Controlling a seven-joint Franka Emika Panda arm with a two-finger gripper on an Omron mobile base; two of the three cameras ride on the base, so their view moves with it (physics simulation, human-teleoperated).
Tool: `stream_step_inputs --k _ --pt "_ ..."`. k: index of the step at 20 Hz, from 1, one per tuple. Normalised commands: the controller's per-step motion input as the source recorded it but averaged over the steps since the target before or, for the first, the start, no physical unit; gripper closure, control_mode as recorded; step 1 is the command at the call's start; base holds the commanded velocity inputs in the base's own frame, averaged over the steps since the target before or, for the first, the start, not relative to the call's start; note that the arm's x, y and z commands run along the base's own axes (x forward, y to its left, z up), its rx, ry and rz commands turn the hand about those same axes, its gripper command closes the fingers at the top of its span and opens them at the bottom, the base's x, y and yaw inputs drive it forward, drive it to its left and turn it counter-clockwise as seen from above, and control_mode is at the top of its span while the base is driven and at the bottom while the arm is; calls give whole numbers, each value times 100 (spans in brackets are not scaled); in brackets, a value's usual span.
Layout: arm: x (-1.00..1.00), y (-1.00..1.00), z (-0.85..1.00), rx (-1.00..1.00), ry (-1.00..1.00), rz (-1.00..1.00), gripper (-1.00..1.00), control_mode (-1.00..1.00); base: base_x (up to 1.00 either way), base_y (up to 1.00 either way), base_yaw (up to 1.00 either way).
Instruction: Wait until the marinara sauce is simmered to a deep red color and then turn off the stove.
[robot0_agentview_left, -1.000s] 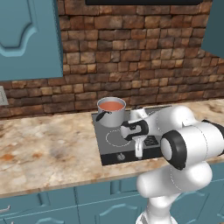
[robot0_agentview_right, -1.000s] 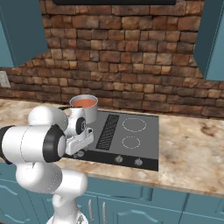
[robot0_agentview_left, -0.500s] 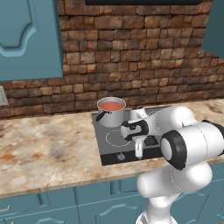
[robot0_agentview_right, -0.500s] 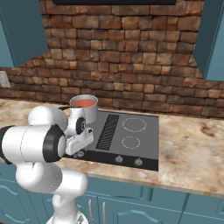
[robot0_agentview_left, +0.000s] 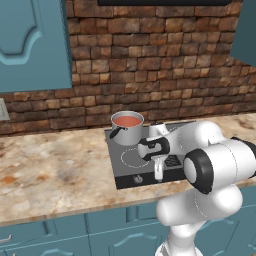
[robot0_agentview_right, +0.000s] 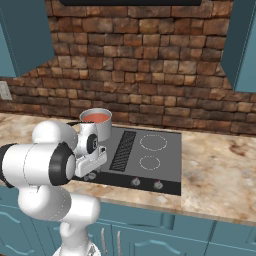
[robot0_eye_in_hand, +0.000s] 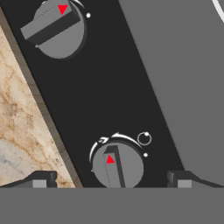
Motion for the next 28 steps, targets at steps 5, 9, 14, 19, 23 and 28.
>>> stream_step_inputs --k 5,9,14,19,23,28 --pt "0 0 0 0 0 0 -100 -100 0 0 0" --pt "0 0 0 0 0 0 -100 -100 0 0 0" --pt "0 0 0 0 0 0 -100 -100 0 0 0" --pt "0 0 0 0 0 0 -100 -100 0 0 0" --pt "0 0 0 0 0 0 -100 -100 0 0 0" --pt "0 0 0 0 0 0 -100 -100 0 0 0"
